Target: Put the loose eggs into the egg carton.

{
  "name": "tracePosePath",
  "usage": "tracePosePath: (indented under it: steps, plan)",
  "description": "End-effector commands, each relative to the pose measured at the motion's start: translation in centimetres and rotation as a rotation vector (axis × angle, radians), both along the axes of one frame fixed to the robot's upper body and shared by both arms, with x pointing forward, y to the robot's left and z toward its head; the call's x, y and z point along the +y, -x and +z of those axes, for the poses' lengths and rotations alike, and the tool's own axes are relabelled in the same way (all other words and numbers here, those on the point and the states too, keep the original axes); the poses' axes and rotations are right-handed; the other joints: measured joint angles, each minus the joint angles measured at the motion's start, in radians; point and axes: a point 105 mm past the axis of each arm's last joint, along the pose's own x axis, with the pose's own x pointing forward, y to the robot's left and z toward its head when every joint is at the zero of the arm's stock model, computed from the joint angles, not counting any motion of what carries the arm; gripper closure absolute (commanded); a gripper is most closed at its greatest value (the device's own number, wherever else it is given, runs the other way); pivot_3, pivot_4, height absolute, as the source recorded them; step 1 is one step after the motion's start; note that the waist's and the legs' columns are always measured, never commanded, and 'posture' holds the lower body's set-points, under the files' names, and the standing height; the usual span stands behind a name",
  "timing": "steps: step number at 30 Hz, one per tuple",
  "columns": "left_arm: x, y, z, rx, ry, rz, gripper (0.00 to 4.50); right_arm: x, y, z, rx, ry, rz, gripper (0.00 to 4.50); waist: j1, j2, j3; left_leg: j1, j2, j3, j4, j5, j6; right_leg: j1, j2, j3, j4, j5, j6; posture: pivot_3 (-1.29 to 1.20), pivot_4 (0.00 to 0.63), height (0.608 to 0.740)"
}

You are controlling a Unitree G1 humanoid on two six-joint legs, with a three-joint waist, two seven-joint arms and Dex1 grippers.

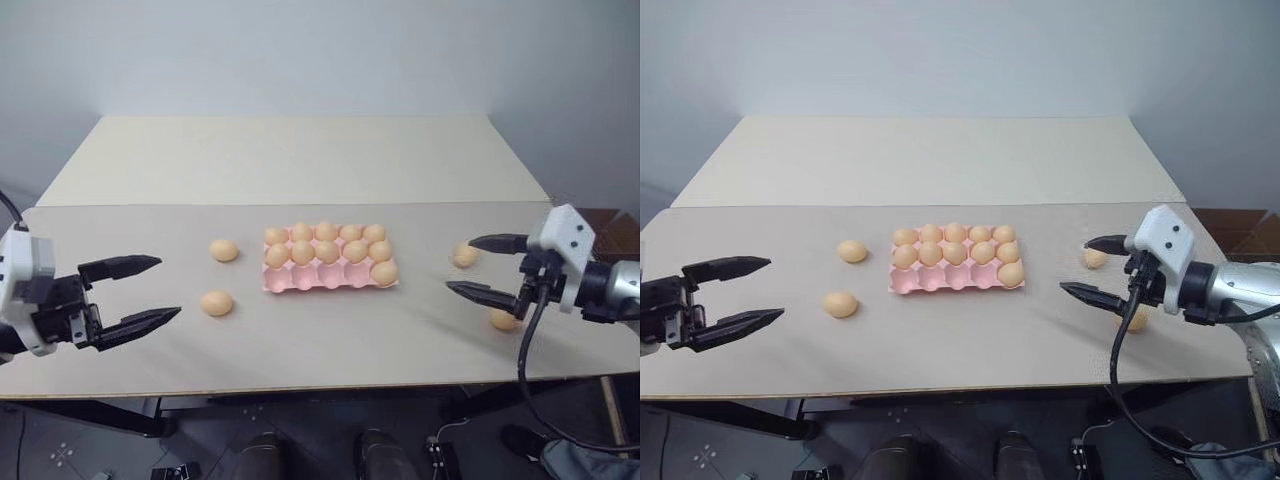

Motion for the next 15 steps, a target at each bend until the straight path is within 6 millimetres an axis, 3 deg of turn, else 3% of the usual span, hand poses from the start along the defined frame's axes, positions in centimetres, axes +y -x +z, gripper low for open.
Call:
tracePosePath:
  steps: [1, 7, 11, 15]
  plan:
    - [-0.2, -0.4, 0.8, -0.031, -0.012, -0.029, 0.08, -0.7, -0.1, 0.8, -0.043, 0.03, -0.064, 0.0, 0.0, 0.0, 0.0, 0.0, 0.0, 0.0, 0.0, 0.0, 0.0, 0.0, 0.0, 0.0, 0.0, 0.0, 0.0, 0.0, 0.15, 0.74]
    - [-1.0, -1.1, 0.7, -0.038, -0.009, -0.081, 0.08, -2.5, 0.1, 0.4, -0.02, 0.077, -0.126, 0.0, 0.005, 0.0, 0.0, -0.001, -0.001, 0.001, 0.0, 0.0, 0.0, 0.0, 0.0, 0.0, 0.0, 0.0, 0.001, 0.0, 0.15, 0.74]
    - [-1.3, -1.5, 0.7, -0.035, -0.017, -0.12, 0.08, -4.8, 1.8, -0.3, 0.038, 0.211, -0.076, 0.0, 0.009, 0.0, 0.0, -0.002, -0.001, 0.003, 0.0, 0.0, 0.0, 0.0, -0.001, 0.0, -0.001, 0.0, 0.001, 0.0, 0.15, 0.74]
    - [-1.5, -1.8, 0.8, -0.032, -0.013, -0.145, 0.08, -7.3, 2.2, -2.2, 0.097, 0.387, -0.046, 0.0, 0.006, 0.0, 0.0, 0.0, -0.001, 0.005, 0.0, 0.0, 0.0, 0.001, 0.0, 0.0, -0.001, 0.0, 0.001, 0.0, 0.15, 0.74]
